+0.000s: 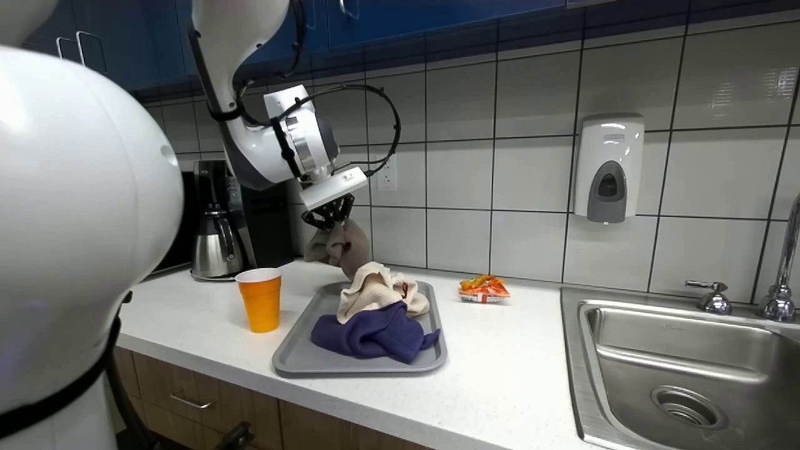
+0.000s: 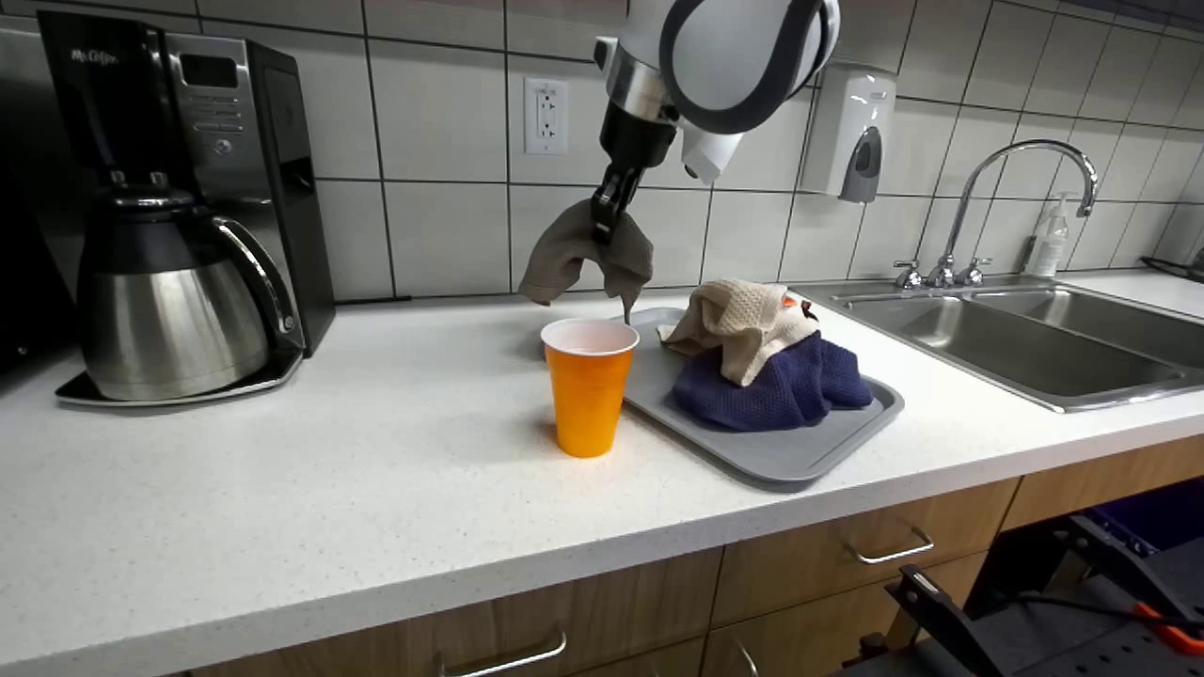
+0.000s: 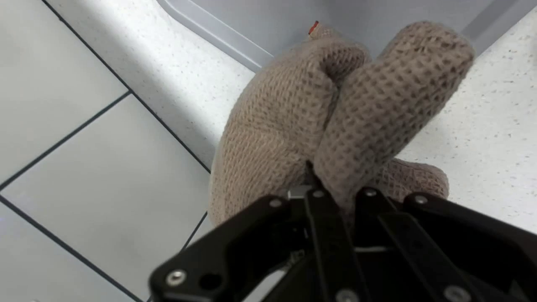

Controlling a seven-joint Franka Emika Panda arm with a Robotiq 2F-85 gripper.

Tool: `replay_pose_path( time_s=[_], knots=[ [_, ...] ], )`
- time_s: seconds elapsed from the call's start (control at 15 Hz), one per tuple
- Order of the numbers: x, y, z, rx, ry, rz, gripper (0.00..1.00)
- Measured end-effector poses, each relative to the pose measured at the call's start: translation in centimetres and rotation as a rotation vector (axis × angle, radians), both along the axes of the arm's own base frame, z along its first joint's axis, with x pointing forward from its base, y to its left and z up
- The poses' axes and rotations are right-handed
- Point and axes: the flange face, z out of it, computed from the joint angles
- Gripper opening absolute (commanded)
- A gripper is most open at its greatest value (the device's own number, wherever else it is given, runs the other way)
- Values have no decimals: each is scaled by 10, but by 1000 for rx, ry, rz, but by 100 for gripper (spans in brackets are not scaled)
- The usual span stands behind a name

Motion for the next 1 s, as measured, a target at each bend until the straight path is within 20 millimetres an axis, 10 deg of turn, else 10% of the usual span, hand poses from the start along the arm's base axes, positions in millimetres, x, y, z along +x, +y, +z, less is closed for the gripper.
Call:
replay_pose_path(
  time_s=[1.0],
  knots=[
    [-43,-35,-10,-105,157,-179,2]
  ],
)
